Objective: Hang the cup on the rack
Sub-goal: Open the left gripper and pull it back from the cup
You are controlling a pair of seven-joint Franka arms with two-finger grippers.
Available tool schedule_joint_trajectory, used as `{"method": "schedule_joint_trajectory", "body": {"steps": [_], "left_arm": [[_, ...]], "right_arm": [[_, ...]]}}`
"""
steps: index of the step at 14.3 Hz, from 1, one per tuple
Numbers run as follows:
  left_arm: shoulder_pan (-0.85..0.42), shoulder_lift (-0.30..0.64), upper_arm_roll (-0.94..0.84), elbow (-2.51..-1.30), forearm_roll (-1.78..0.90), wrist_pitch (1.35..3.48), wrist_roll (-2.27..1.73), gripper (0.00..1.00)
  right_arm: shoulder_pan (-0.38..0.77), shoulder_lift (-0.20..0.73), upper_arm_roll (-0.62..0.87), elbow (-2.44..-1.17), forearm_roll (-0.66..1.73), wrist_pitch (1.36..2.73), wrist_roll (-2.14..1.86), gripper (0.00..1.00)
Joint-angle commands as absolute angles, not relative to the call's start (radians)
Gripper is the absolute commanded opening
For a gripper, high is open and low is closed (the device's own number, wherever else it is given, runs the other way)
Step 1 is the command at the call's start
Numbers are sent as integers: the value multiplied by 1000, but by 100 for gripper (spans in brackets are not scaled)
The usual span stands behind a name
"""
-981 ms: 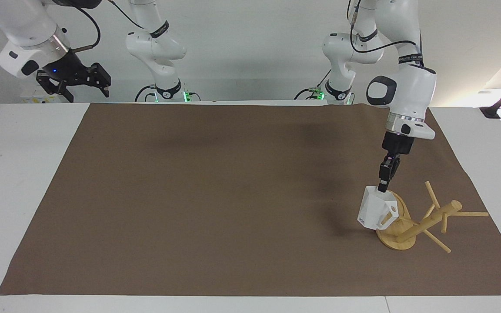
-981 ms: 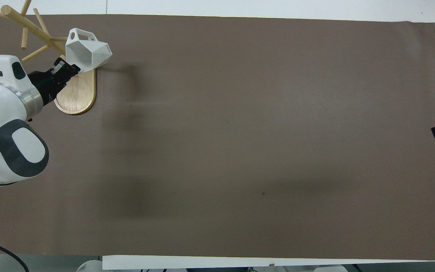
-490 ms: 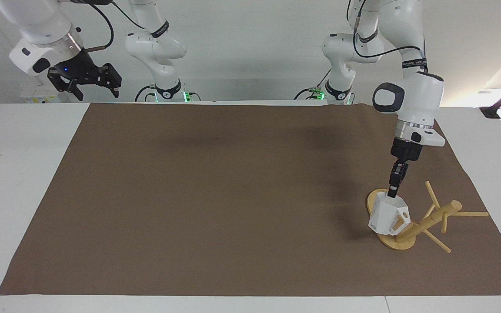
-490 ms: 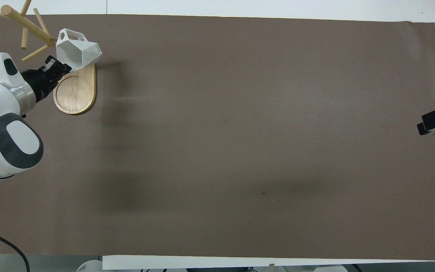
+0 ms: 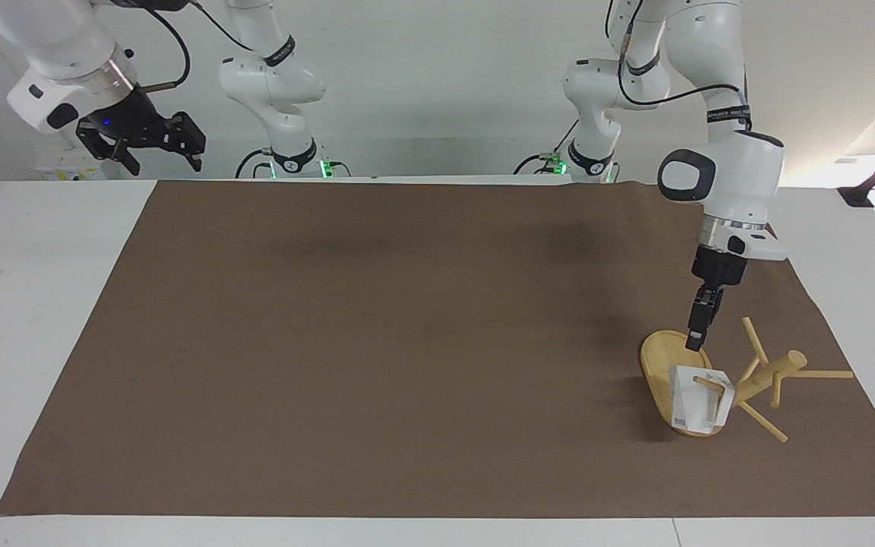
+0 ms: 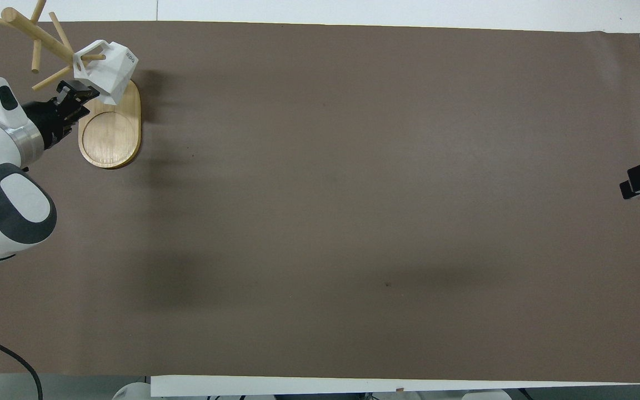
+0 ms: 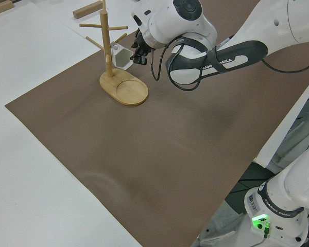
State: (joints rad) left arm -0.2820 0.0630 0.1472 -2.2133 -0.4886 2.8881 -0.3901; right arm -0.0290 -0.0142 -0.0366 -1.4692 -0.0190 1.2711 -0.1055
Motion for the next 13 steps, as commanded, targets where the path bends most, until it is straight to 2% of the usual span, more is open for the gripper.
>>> {"method": "schedule_joint_trajectory", "body": {"steps": [1,3,4,6,9,13], "left_arm": [[-270,2,152,-2215,-509,2731,-348,100],[-201,-79,153,-2207,-477,2474,-336,100],[-183,-125,153,-2189,-374,2353,-337,100],[-178,-155,152,-2104,-183,2162,-345,100],[-189,-140,146,-1910,15,1862,-313,100],[-218,-59,138,-1694,58,1584,-30,100]], "right_arm": [[-26,-12,-43,-1460,-28,1256,-77,100],[-37,-14,-44,-1462,-26,1256,-75,100],[-37,-14,-44,-1463,-28,1255,-75,100],[-37,-14,-44,-1463,-28,1255,-77,100],[-29,-17,-37,-1470,-28,1255,-66,100],[-28,-15,-32,-1468,-26,1259,-63,100]]}}
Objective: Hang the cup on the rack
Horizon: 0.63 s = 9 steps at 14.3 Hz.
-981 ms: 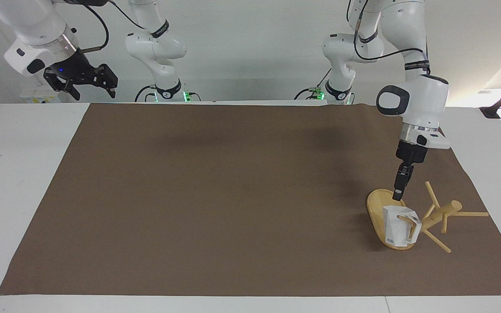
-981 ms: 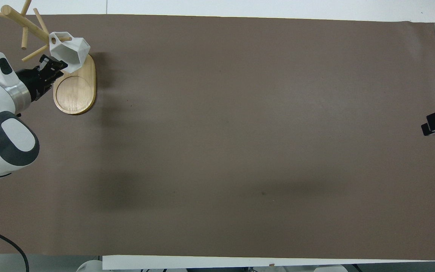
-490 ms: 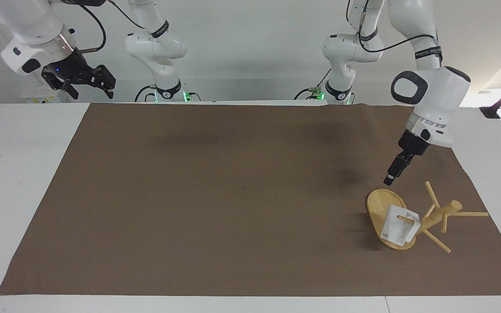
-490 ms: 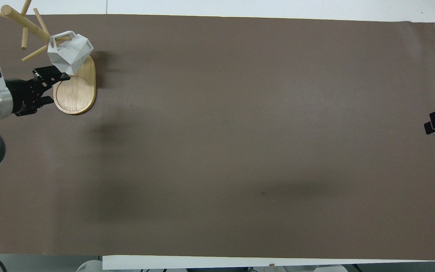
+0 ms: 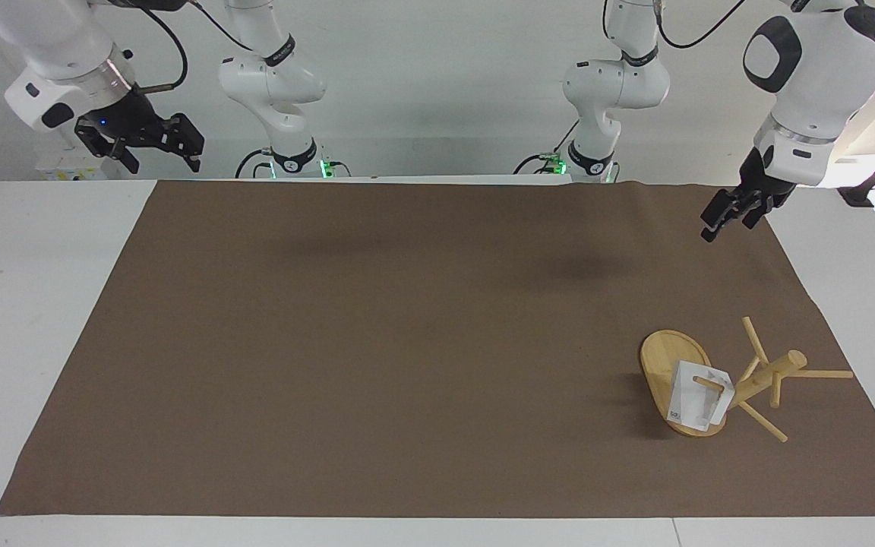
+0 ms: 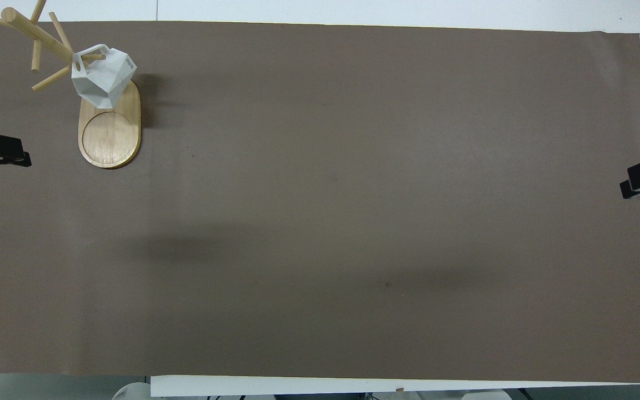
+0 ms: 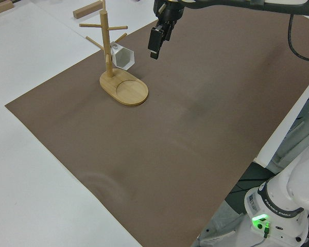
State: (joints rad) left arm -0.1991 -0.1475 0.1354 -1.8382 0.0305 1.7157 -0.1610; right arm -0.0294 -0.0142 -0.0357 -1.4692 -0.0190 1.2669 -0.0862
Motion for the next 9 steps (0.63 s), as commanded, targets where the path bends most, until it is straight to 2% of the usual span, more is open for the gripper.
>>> {"method": "schedule_joint_trajectory", "body": {"steps": [1,2,9], "left_arm": [[-218,-37,140,-1633,58,1524,60,100],[-216,-17,140,-1597,58,1511,127,100],[-206,-25,141,-1614,55,1517,158,100]], "right_arm": [[-29,-15,-32,-1468,-22,1258,-64,100],[-28,-15,-32,-1468,-23,1258,-64,100],[-28,-17,-32,-1470,-18,1259,-64,100]]}}
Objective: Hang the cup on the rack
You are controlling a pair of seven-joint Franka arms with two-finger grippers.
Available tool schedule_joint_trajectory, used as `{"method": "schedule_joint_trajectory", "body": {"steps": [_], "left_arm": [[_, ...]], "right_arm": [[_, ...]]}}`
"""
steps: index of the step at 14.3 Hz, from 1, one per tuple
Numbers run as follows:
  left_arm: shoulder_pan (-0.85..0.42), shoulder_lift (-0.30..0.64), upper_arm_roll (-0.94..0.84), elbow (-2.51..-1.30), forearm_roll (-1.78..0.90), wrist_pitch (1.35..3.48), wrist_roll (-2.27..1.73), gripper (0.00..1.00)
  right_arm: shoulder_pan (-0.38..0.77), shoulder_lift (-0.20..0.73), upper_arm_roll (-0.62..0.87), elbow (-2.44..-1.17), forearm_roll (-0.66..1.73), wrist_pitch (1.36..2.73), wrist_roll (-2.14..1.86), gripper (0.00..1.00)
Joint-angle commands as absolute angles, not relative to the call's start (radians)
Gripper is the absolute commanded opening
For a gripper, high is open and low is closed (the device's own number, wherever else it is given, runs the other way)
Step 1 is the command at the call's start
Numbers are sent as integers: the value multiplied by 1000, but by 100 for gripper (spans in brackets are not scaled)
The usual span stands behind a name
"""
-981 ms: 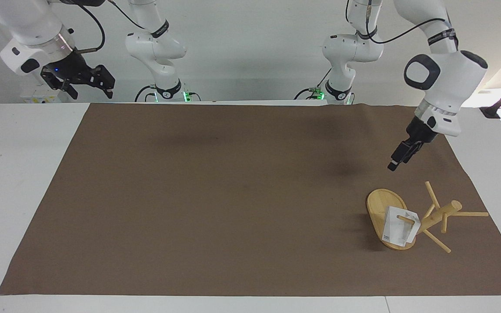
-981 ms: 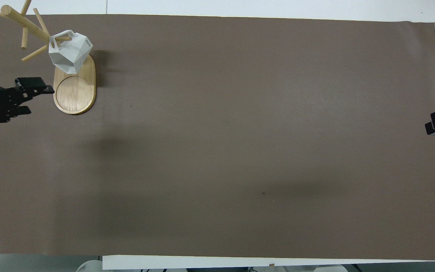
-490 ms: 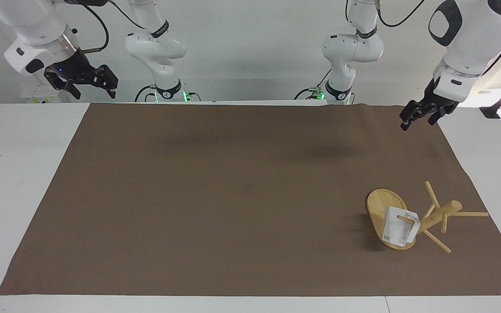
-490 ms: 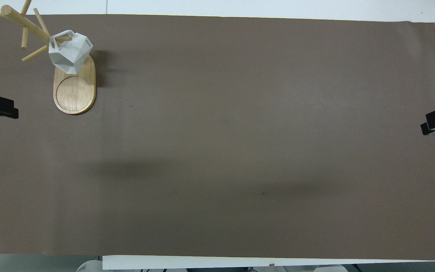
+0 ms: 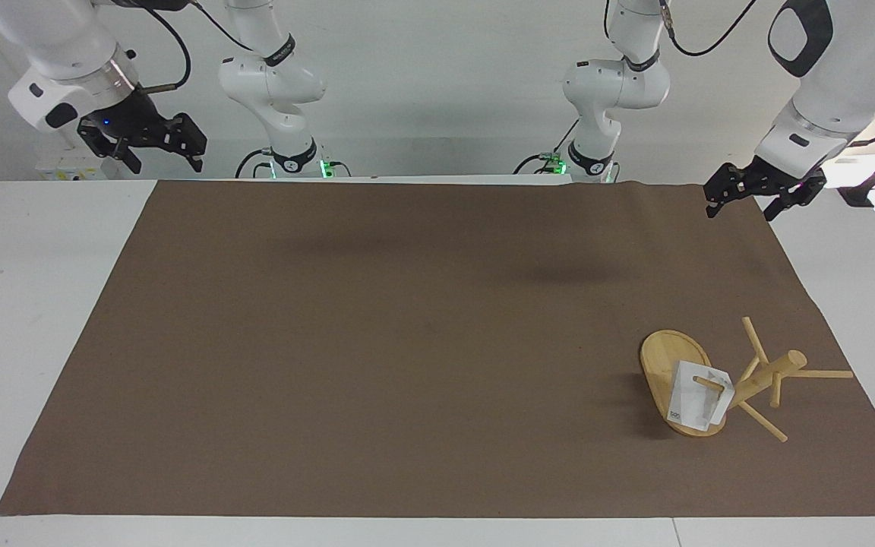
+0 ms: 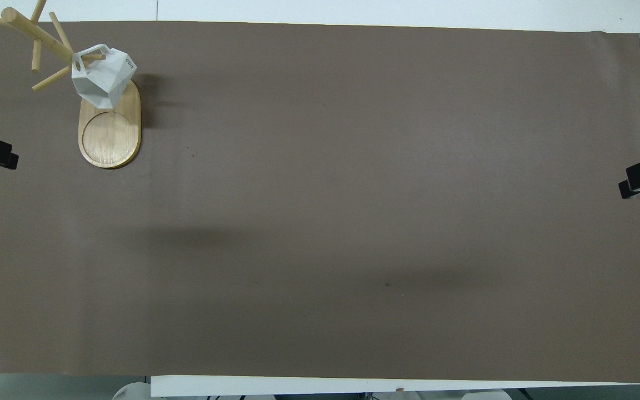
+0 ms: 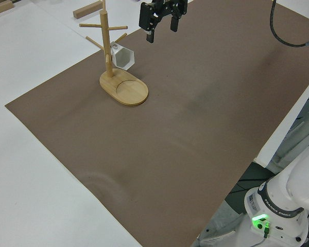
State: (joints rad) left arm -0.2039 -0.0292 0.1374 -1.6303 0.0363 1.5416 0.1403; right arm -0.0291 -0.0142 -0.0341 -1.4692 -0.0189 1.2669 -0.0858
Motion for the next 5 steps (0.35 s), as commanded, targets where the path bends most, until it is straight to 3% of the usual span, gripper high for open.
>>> {"method": "schedule_joint_trajectory", "body": {"steps": [1,5], "left_arm": [[-206,-26,143,-1617,55,1511,161,100],[-206,-29,141,-1631,55,1514,158,100]], "right_arm": [[-29,-15,-32,-1468,-18,1261,-64,100],[-29,-15,-32,-1468,-17,1266,-64,100]]}}
